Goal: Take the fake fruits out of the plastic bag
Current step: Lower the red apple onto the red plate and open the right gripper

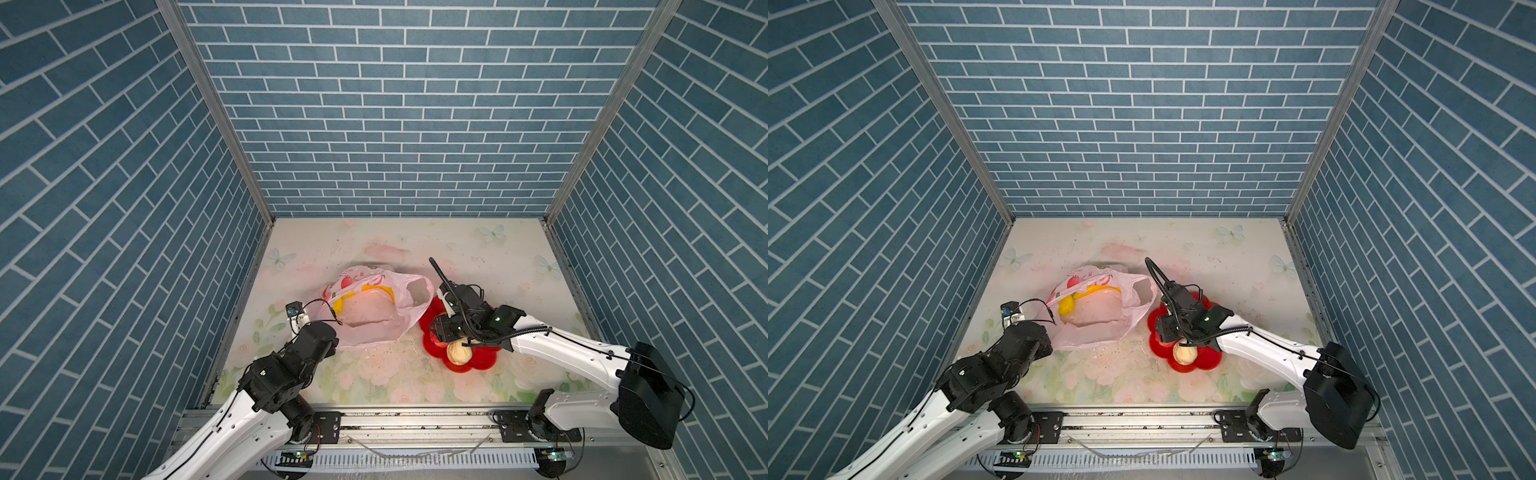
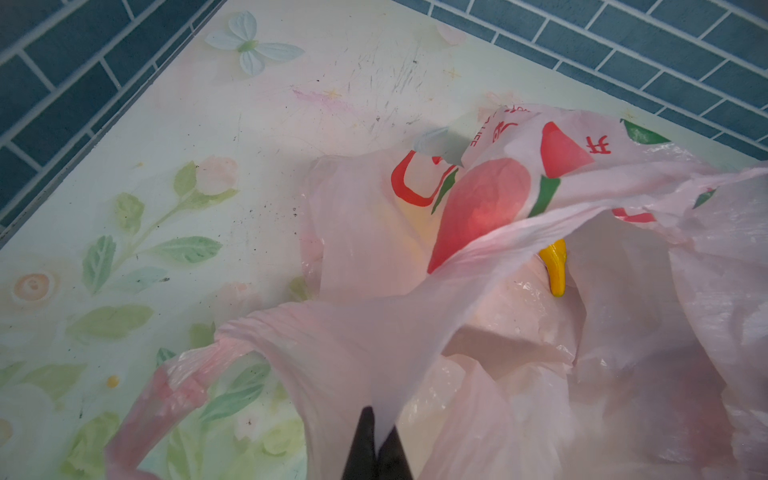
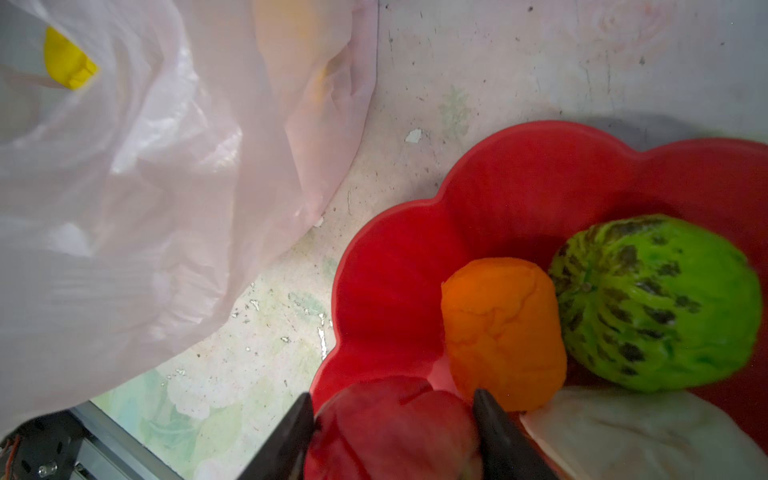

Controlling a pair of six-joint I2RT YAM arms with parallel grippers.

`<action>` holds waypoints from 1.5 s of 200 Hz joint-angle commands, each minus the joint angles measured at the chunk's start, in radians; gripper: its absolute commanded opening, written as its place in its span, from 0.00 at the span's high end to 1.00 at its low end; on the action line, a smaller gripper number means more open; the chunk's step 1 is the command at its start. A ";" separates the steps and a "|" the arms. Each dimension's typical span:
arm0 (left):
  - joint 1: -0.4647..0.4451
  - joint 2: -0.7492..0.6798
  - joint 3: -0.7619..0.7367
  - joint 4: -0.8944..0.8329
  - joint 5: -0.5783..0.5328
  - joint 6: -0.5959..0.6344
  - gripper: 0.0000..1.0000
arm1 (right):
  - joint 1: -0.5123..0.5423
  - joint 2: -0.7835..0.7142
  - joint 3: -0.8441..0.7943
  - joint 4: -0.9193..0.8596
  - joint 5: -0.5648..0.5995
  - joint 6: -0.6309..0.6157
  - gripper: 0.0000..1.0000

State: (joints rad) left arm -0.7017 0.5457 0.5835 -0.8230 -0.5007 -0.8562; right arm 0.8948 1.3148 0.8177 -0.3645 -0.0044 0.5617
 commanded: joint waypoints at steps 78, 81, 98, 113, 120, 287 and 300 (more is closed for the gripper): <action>-0.002 0.000 -0.016 0.007 -0.007 0.019 1.00 | 0.027 0.051 -0.037 0.051 0.010 0.065 0.72; -0.003 0.000 -0.016 0.007 -0.006 0.019 1.00 | 0.026 0.052 -0.038 0.052 0.010 0.065 0.71; -0.003 -0.002 -0.016 0.002 -0.007 0.020 1.00 | 0.026 0.061 -0.040 0.054 0.010 0.068 0.71; -0.002 -0.003 -0.016 0.001 -0.006 0.020 1.00 | 0.026 0.070 -0.041 0.057 0.013 0.070 0.70; -0.002 -0.004 -0.016 0.001 -0.006 0.020 1.00 | 0.028 0.073 -0.040 0.058 0.014 0.070 0.70; -0.002 -0.040 -0.022 -0.025 -0.010 0.020 1.00 | 0.026 0.103 -0.024 0.050 0.030 0.075 0.37; -0.002 -0.044 -0.024 -0.027 -0.010 0.018 1.00 | 0.027 0.101 -0.022 0.047 0.033 0.074 0.35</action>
State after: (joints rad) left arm -0.7017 0.5148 0.5735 -0.8188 -0.4973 -0.8448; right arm 0.9165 1.4120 0.8009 -0.3126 0.0055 0.6060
